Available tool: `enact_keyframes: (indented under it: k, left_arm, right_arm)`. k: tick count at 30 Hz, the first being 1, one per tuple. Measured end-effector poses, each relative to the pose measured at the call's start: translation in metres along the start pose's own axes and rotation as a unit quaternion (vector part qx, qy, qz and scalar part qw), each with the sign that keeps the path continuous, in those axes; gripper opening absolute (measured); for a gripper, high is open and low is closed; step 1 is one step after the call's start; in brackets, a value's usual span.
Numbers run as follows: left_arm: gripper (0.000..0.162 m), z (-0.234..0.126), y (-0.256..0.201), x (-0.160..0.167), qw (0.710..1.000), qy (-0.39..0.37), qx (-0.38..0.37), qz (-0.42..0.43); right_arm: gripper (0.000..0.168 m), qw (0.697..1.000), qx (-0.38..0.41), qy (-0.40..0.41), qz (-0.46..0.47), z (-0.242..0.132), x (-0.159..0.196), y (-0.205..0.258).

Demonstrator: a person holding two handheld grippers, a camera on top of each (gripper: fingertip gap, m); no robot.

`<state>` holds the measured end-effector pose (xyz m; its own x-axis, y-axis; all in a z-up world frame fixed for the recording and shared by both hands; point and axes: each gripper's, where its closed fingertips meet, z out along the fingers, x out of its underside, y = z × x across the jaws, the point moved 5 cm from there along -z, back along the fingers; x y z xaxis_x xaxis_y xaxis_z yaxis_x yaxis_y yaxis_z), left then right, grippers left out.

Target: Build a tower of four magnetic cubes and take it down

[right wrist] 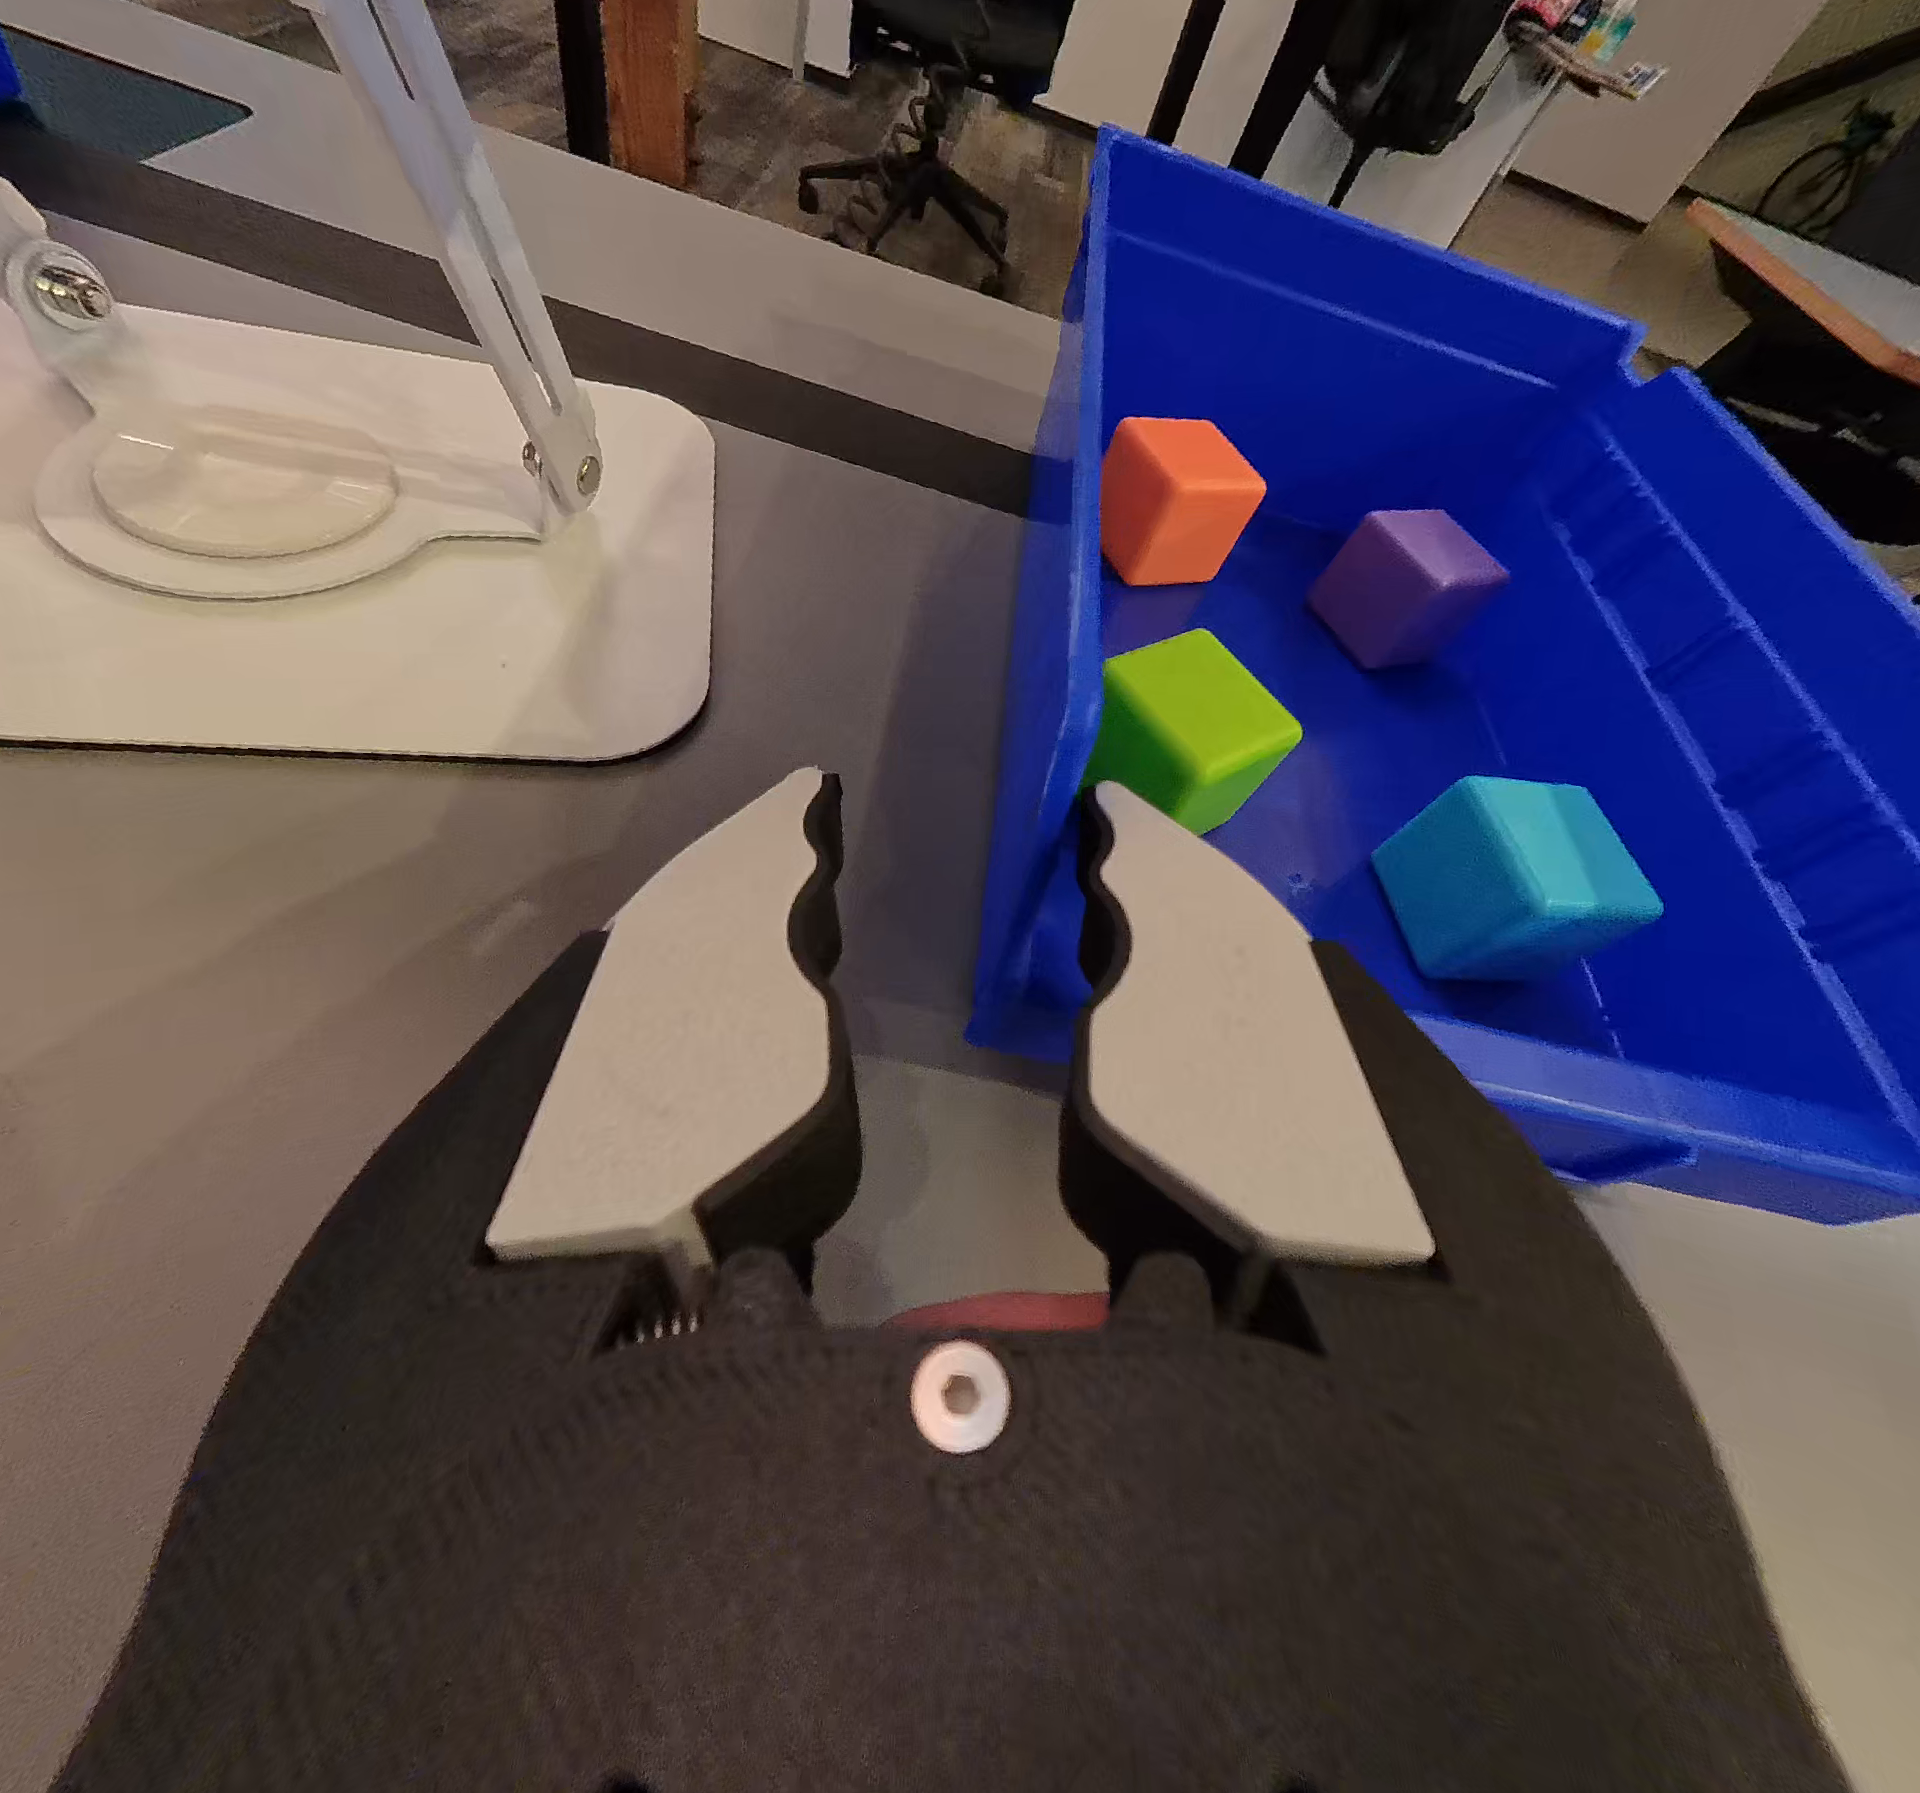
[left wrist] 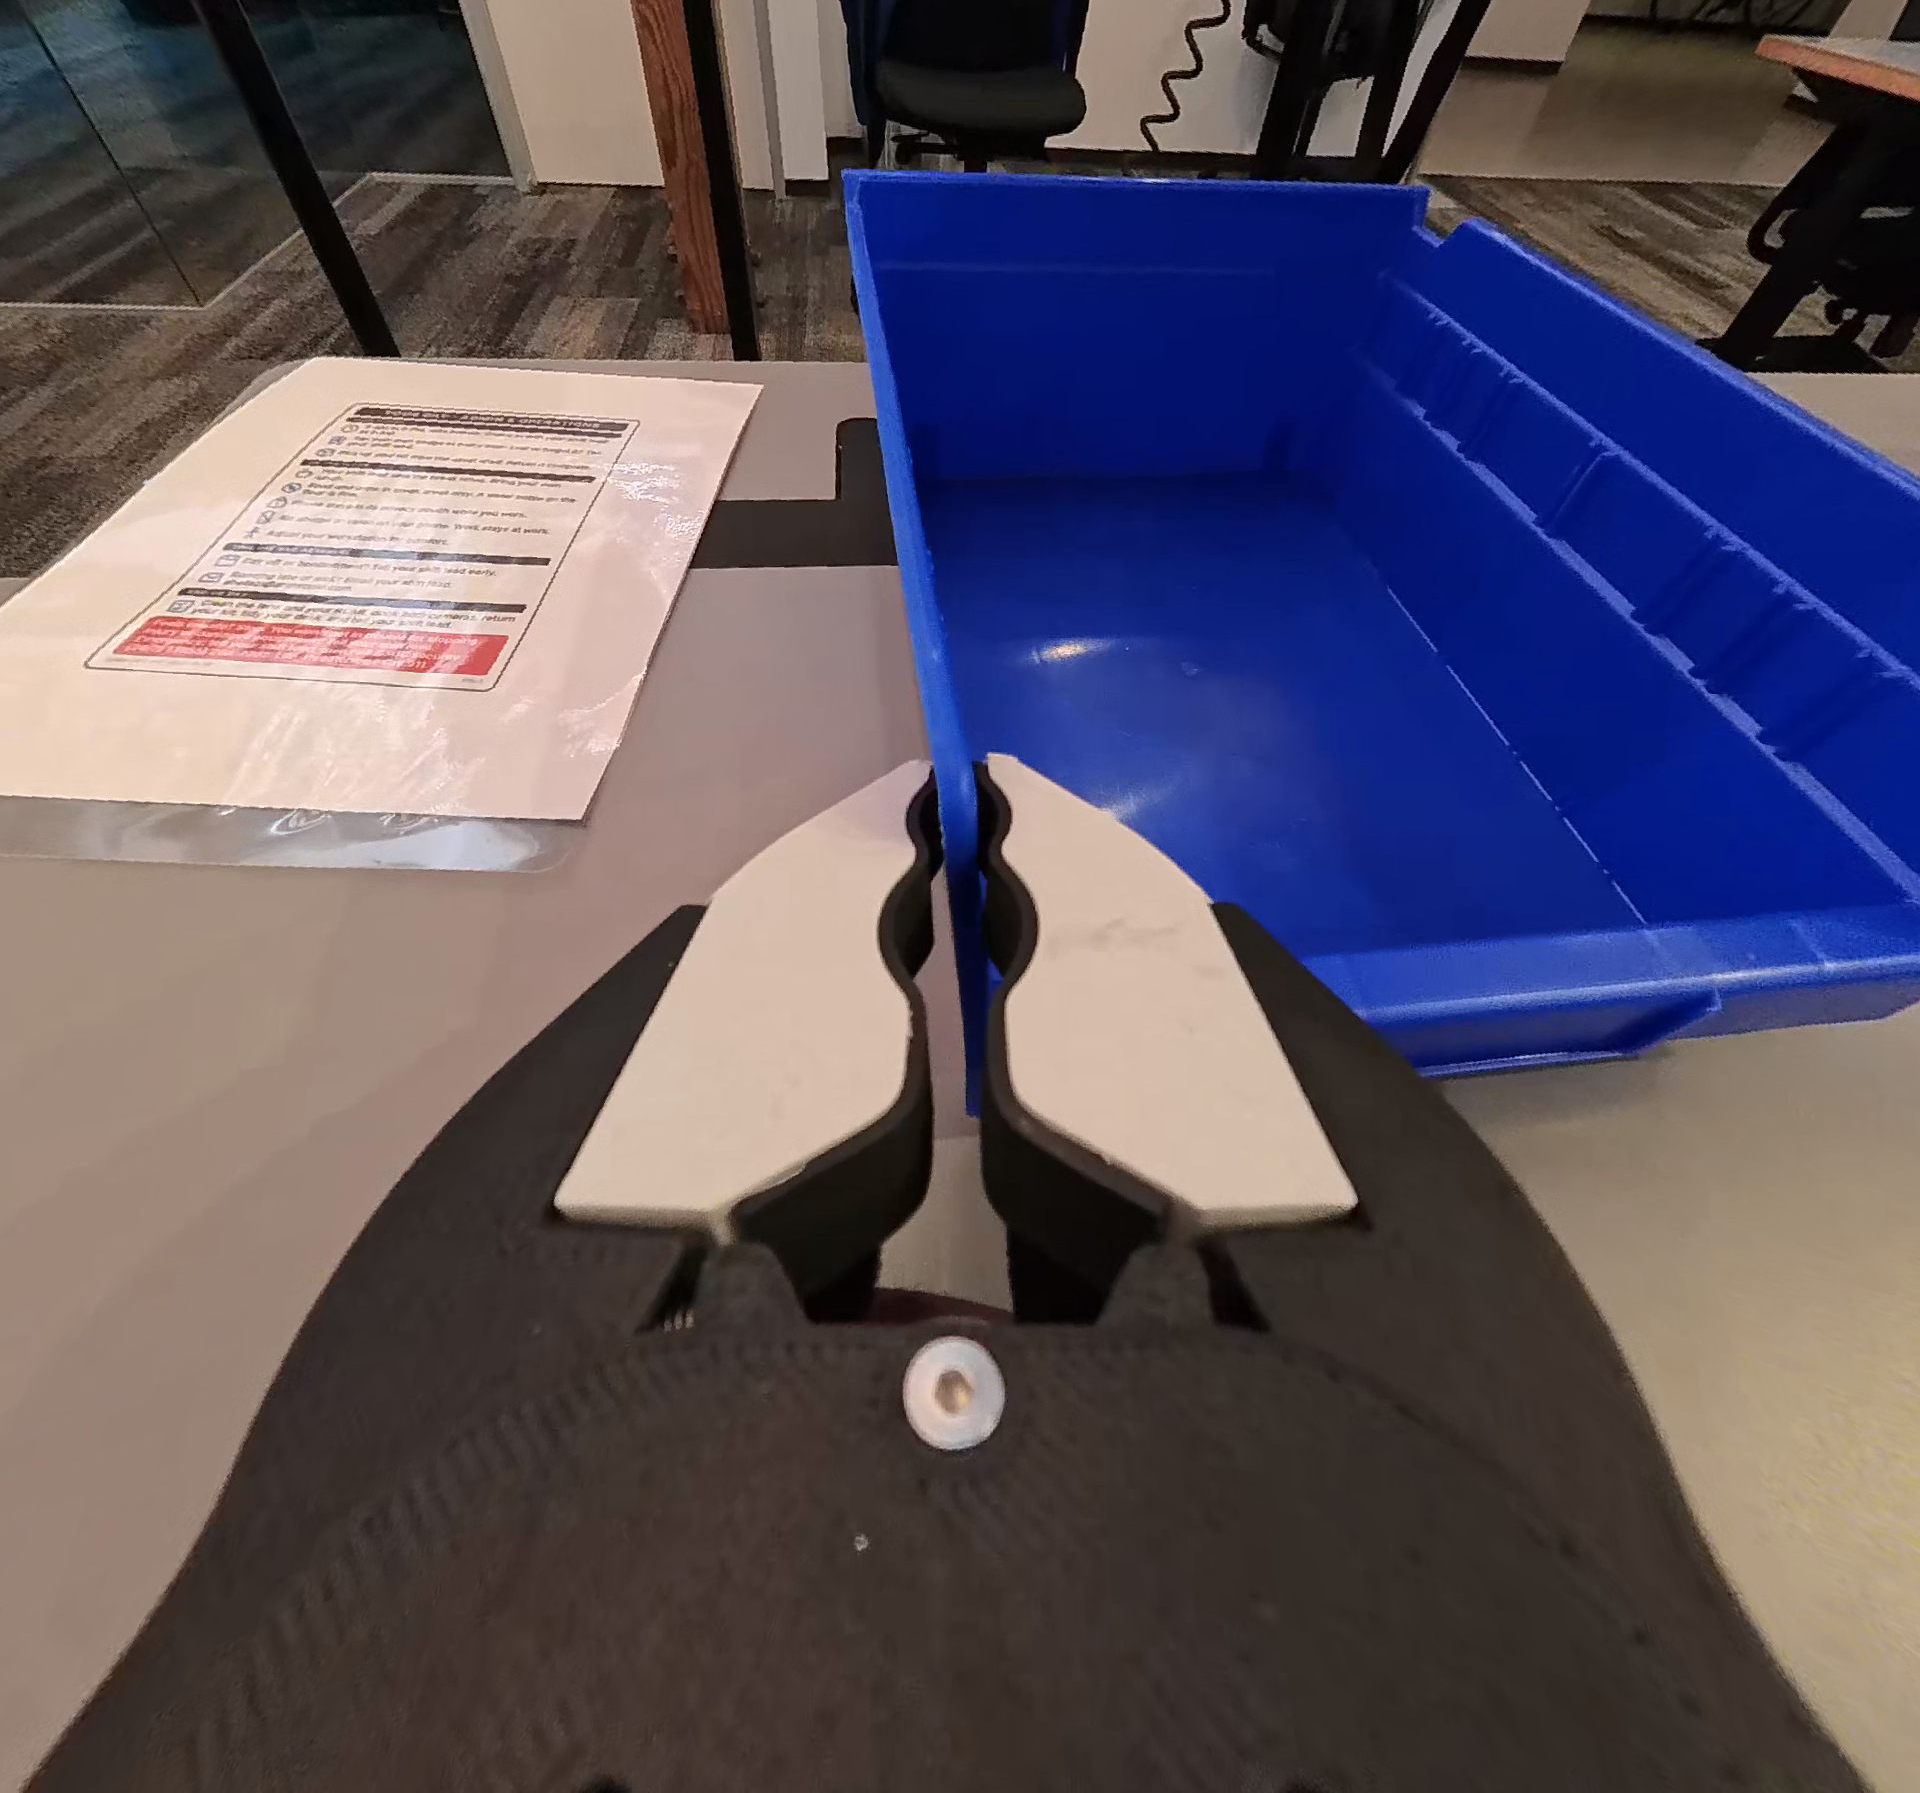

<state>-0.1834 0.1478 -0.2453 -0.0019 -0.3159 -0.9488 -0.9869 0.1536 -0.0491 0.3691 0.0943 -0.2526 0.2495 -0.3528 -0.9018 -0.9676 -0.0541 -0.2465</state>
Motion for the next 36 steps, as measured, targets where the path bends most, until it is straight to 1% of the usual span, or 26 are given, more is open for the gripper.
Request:
enact_keyframes:
  k: [2, 7, 10, 14, 23, 30, 36]
  left_arm:
    - [0.004, 0.000, 0.000, 0.000, 1.000, -0.001, 0.000, 0.000]
    - [0.004, -0.002, -0.001, 0.000, 1.000, -0.002, 0.002, -0.002]
    - [0.004, -0.002, -0.002, 0.000, 1.000, -0.003, 0.004, -0.003]
    - [0.004, -0.004, -0.002, 0.000, 1.000, -0.006, 0.003, -0.003]
    - [0.003, -0.013, -0.001, 0.001, 1.000, -0.016, 0.001, -0.005]
    - [0.002, -0.026, 0.000, 0.004, 1.000, -0.021, 0.004, -0.015]
    - [0.002, -0.038, 0.002, 0.005, 0.999, -0.035, 0.007, -0.031]
  right_arm:
    - [0.032, 1.000, -0.007, 0.002, 0.010, 0.001, 0.000, -0.001]
    - [0.016, 0.999, -0.016, 0.004, 0.045, 0.002, 0.001, -0.008]
    - [0.005, 0.999, -0.014, 0.004, 0.051, 0.003, 0.001, -0.011]
    - [0.004, 0.999, -0.004, 0.005, 0.035, 0.004, 0.001, -0.010]
    - [0.003, 0.999, -0.006, 0.007, 0.040, -0.001, 0.003, -0.012]
    - [0.002, 0.998, -0.027, 0.007, 0.058, -0.020, 0.011, -0.014]
    - [0.002, 0.997, -0.045, 0.005, 0.060, -0.045, 0.021, -0.014]
